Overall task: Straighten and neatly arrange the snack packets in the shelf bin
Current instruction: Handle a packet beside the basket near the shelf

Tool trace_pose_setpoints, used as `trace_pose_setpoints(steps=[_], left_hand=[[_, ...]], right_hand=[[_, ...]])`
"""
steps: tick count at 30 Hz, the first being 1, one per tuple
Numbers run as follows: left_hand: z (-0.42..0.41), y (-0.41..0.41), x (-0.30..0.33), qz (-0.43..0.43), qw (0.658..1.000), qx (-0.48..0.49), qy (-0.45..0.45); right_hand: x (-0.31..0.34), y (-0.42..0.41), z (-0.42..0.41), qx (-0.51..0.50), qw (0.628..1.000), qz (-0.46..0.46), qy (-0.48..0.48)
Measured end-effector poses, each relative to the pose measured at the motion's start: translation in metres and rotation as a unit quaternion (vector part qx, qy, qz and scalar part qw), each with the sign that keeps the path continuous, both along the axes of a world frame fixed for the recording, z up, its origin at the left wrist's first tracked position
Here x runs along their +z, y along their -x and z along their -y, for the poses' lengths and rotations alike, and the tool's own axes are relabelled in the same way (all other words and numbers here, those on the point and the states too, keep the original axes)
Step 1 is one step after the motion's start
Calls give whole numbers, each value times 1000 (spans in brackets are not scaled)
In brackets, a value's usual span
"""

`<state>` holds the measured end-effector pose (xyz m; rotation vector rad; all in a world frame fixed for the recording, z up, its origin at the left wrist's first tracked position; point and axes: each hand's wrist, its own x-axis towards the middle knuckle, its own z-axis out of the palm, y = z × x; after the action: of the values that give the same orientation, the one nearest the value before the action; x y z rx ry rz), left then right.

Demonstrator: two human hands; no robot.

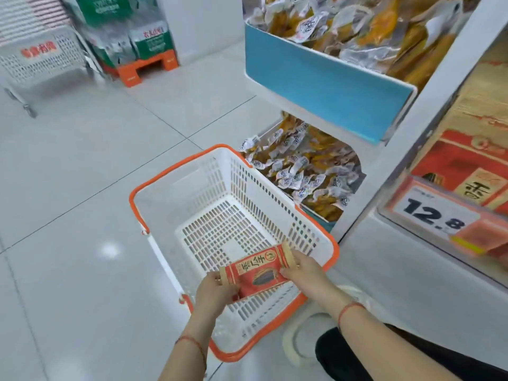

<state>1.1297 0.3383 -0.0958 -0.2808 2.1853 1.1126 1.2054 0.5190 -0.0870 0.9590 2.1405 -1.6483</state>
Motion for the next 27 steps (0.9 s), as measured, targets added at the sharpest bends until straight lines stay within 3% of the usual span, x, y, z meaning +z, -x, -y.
trace_pose_setpoints(steps=[3, 8, 13, 18, 23, 27], left_hand=[[-1, -6, -2, 36, 999, -15, 12], [0, -14, 0, 38, 999, 15, -16], [-9, -14, 22, -26, 998, -41, -43], [-40, -19, 75, -114, 986, -49, -107], [-100, -53, 159, -254, 935, -115, -219], [-146, -108, 222, -326, 871, -179, -321]], right_hand=[[7, 5, 1, -1, 999, 14, 38], [22, 8, -6, 39, 999, -4, -21], [41, 4, -19, 75, 995, -9, -68], [101, -20, -23, 139, 982, -58, -114], [186, -74, -34, 171, 926, -124, -314], [244, -141, -55, 114, 871, -173, -445]])
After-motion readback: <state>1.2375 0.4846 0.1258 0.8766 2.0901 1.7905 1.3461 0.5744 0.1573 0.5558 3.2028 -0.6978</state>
